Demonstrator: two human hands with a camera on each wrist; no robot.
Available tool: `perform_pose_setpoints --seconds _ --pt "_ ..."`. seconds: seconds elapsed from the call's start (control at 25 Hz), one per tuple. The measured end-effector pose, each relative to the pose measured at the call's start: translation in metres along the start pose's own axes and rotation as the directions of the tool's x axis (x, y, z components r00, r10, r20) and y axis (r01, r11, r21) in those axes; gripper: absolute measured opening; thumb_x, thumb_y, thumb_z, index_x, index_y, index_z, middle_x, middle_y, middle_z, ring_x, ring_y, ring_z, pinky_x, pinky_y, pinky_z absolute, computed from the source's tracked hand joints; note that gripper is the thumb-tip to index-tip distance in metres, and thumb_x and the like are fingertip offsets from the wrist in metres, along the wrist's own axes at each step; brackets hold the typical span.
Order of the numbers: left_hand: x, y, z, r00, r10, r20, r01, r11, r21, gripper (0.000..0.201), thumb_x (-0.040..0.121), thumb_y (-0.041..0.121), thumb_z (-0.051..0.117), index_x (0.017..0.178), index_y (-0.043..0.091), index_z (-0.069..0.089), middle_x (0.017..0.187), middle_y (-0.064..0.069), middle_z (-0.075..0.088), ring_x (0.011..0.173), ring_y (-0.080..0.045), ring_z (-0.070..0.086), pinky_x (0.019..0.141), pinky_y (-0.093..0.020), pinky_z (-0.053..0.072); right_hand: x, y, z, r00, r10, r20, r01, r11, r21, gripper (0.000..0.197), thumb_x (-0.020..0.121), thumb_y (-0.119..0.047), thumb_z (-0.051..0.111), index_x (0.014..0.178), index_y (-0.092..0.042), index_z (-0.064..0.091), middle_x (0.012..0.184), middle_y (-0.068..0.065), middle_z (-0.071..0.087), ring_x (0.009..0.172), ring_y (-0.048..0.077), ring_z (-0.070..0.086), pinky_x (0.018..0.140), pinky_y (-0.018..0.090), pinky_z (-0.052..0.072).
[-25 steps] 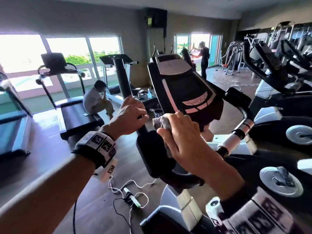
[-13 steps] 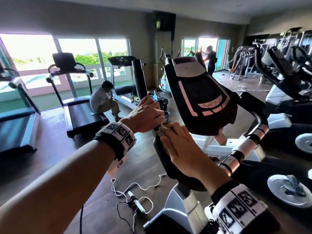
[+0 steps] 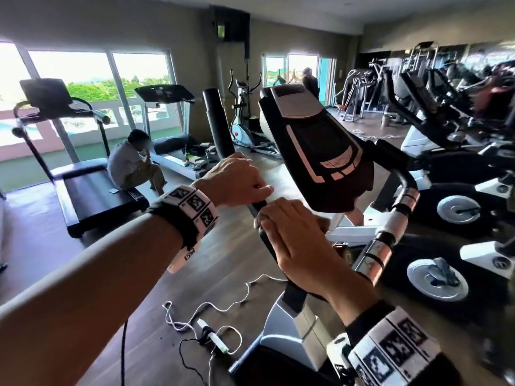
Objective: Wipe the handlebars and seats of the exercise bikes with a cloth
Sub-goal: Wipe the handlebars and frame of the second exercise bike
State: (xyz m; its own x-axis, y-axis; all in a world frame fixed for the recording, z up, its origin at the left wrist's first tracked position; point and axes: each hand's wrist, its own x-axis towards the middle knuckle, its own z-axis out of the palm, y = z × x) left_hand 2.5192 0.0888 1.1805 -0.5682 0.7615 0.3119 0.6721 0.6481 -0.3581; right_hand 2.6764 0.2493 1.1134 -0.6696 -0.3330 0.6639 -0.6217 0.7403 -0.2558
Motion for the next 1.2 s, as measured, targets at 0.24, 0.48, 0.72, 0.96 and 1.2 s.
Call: perform_pose_setpoints --seconds 0.24,0.48,0.72,0.96,1.2 --pt "-0.003 0.000 0.008 0.999 -0.019 -0.051 0.018 1.000 -0.011 0.066 0.089 0.062 0.011 0.062 0.023 0.057 0.069 0.009 0.067 0.081 -0.016 0.057 0.100 -0.039 0.033 0.001 0.012 -0.002 0.992 0.122 -0.023 -0.121 0.992 0.022 0.031 0.108 -0.031 0.032 0.111 -0.019 0.060 0.108 -0.004 0.056 0.100 0.022 0.051 0.095 0.042 0.042" --pt "-0.004 0.001 0.008 0.995 -0.005 -0.102 0.002 1.000 -0.031 0.060 0.090 0.059 0.013 0.062 0.028 0.056 0.068 0.011 0.065 0.078 -0.013 0.053 0.097 -0.036 0.032 0.001 0.018 -0.008 0.998 0.046 0.031 -0.048 0.998 0.035 0.030 0.109 -0.032 0.032 0.114 -0.021 0.060 0.108 -0.006 0.058 0.103 0.020 0.052 0.096 0.041 0.041" --pt "-0.003 0.006 0.008 0.987 0.003 -0.162 -0.011 0.999 -0.045 0.052 0.092 0.055 0.018 0.056 0.030 0.044 0.063 0.011 0.063 0.073 -0.013 0.052 0.094 -0.037 0.033 0.002 0.002 -0.002 0.998 -0.034 0.056 0.037 0.998 -0.052 0.032 0.109 -0.032 0.030 0.106 -0.021 0.060 0.107 -0.007 0.058 0.104 0.020 0.053 0.097 0.042 0.040" --pt "-0.005 0.005 0.008 0.994 -0.008 -0.105 0.003 0.999 -0.048 0.067 0.092 0.060 0.014 0.072 0.030 0.070 0.073 0.014 0.068 0.083 -0.011 0.053 0.099 -0.036 0.032 0.002 0.008 -0.006 0.978 0.195 0.077 -0.208 0.946 0.250 0.041 0.108 -0.047 0.028 0.146 -0.056 0.040 0.160 -0.012 0.037 0.149 0.002 0.028 0.119 0.026 0.025" --pt "-0.006 0.005 0.008 0.992 -0.004 -0.123 -0.001 0.999 -0.040 0.068 0.092 0.056 0.014 0.071 0.025 0.071 0.073 0.011 0.070 0.079 -0.010 0.048 0.099 -0.035 0.029 0.001 -0.006 0.004 0.947 0.314 0.066 -0.313 0.950 -0.021 0.065 0.102 -0.053 0.020 0.155 -0.022 0.041 0.163 -0.001 0.036 0.152 0.008 0.022 0.125 0.039 0.023"
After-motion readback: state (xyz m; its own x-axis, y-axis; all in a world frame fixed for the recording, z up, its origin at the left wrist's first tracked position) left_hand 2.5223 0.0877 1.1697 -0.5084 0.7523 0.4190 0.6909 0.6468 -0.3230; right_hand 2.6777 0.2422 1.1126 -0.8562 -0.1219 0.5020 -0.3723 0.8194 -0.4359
